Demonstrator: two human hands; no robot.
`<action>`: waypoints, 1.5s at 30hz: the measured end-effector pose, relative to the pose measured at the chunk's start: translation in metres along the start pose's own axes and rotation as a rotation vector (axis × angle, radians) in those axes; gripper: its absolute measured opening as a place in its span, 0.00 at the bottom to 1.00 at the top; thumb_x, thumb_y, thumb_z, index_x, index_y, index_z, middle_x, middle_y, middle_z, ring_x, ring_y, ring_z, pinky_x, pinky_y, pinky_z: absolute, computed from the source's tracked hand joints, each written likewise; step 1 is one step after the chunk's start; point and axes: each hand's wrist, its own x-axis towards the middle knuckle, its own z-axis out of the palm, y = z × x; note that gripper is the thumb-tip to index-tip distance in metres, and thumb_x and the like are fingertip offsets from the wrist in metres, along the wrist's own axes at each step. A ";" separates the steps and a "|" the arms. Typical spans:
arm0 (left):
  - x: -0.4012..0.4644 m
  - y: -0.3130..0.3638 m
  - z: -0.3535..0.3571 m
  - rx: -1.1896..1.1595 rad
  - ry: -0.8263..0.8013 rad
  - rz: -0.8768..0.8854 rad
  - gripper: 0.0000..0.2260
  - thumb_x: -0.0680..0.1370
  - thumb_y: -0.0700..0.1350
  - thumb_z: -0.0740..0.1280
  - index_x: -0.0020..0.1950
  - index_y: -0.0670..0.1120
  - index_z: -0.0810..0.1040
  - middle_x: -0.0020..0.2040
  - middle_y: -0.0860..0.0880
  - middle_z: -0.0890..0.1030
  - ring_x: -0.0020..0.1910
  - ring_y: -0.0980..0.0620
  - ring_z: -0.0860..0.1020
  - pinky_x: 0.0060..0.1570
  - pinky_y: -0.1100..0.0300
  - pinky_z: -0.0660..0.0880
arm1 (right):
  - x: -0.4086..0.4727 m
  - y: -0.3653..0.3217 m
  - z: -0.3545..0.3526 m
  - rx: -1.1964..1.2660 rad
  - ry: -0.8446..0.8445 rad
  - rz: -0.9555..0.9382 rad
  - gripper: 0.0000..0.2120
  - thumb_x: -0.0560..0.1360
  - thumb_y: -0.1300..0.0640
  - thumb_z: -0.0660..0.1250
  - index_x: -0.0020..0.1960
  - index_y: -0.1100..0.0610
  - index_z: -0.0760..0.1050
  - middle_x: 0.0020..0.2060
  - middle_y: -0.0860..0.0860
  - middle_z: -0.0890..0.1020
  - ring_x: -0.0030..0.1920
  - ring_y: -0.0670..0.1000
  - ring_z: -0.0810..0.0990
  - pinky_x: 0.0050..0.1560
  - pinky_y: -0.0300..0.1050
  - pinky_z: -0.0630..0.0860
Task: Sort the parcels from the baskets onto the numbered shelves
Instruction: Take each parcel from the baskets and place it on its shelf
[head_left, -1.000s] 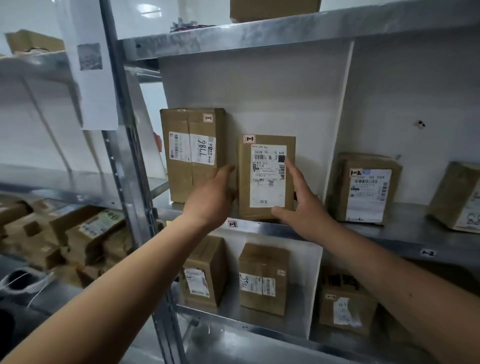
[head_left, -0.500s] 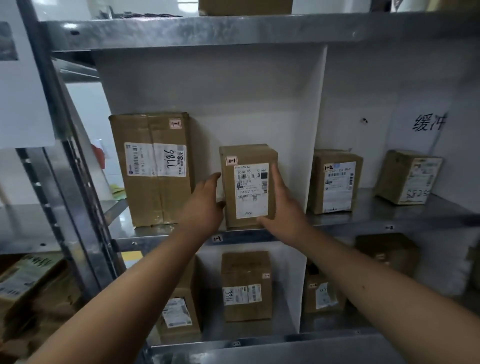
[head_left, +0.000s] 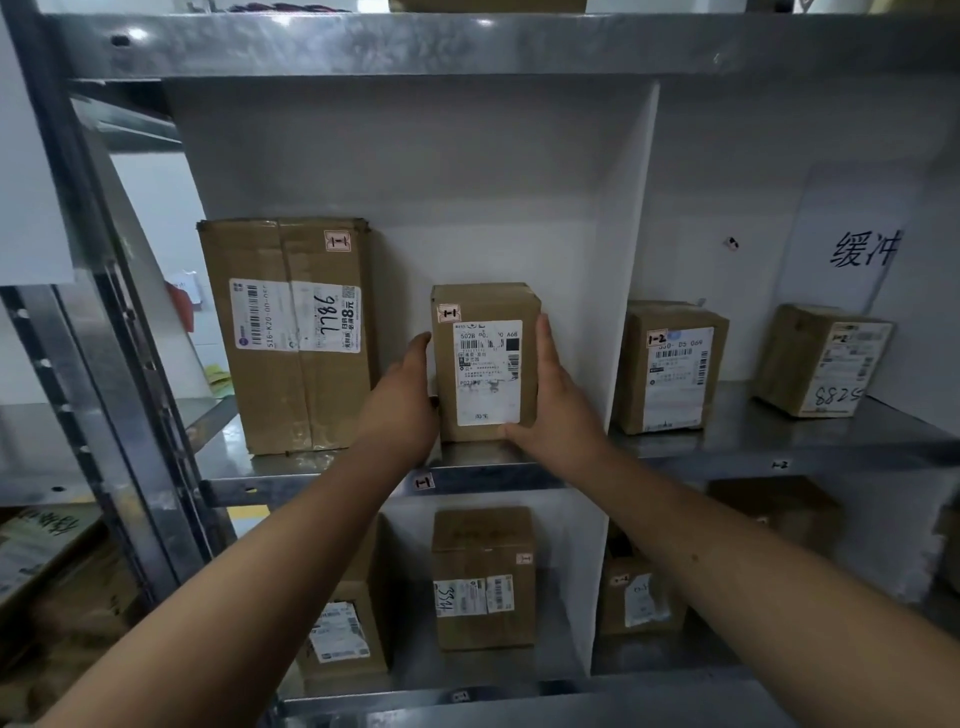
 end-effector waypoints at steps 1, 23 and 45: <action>0.000 0.000 0.001 0.003 0.006 -0.003 0.39 0.77 0.33 0.70 0.81 0.58 0.57 0.68 0.46 0.79 0.61 0.43 0.81 0.52 0.49 0.81 | 0.001 0.001 0.000 0.000 -0.002 -0.004 0.72 0.69 0.57 0.83 0.73 0.28 0.21 0.76 0.50 0.71 0.70 0.54 0.76 0.68 0.60 0.78; -0.052 0.004 -0.010 0.089 -0.034 0.062 0.37 0.79 0.42 0.73 0.83 0.51 0.58 0.75 0.43 0.72 0.69 0.41 0.76 0.63 0.46 0.76 | -0.036 0.012 -0.006 -0.040 0.011 -0.124 0.47 0.79 0.54 0.72 0.84 0.40 0.44 0.82 0.49 0.58 0.79 0.52 0.61 0.74 0.46 0.63; -0.151 -0.022 -0.006 0.389 -0.052 0.217 0.28 0.75 0.56 0.72 0.74 0.49 0.74 0.69 0.45 0.78 0.69 0.40 0.74 0.68 0.41 0.69 | -0.124 -0.008 0.028 -0.229 -0.187 -0.011 0.32 0.80 0.50 0.69 0.82 0.50 0.63 0.81 0.50 0.62 0.81 0.53 0.56 0.81 0.50 0.53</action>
